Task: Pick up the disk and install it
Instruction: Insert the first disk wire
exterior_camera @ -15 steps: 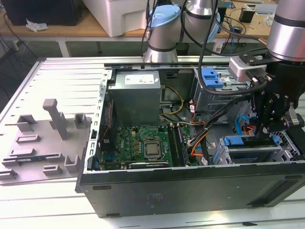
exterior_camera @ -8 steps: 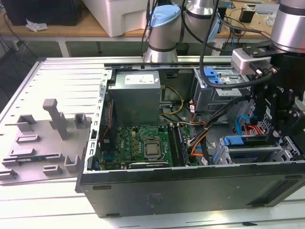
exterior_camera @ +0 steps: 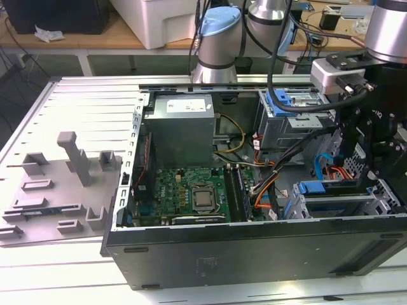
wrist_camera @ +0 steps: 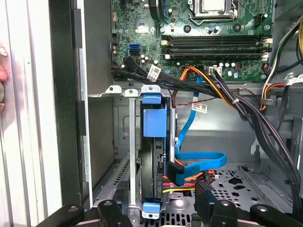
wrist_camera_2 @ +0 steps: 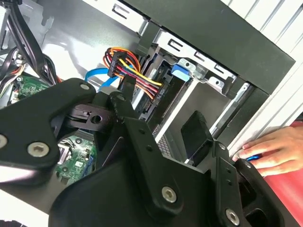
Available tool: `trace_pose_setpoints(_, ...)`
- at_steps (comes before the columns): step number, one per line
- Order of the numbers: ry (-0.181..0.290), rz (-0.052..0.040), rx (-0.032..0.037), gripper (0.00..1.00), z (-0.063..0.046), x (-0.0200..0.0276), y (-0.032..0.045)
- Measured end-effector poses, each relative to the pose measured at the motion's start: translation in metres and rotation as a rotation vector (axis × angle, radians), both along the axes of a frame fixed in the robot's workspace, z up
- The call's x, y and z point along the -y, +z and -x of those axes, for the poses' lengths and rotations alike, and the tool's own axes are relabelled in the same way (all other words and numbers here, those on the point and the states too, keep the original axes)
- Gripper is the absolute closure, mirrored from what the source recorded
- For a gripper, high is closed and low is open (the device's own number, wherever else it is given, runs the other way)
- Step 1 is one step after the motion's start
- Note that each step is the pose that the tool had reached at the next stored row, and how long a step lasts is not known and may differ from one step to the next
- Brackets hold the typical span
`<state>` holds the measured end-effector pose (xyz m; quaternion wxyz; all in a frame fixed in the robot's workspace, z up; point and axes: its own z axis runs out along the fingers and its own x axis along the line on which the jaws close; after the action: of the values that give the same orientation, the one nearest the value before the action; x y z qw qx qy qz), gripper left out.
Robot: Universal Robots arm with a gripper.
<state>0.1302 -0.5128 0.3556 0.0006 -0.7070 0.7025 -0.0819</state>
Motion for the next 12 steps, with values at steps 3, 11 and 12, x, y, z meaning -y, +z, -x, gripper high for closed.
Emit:
trace_pose_setpoints(3,0.0,-0.0002,0.0,0.34,0.0,0.0,0.0027)
trace_pose_setpoints(11,0.0,-0.0002,0.0003,0.34,0.0001,-0.0019,0.0094)
trace_pose_setpoints(12,0.0,0.0,0.0004,0.34,0.0002,-0.0036,0.0112)
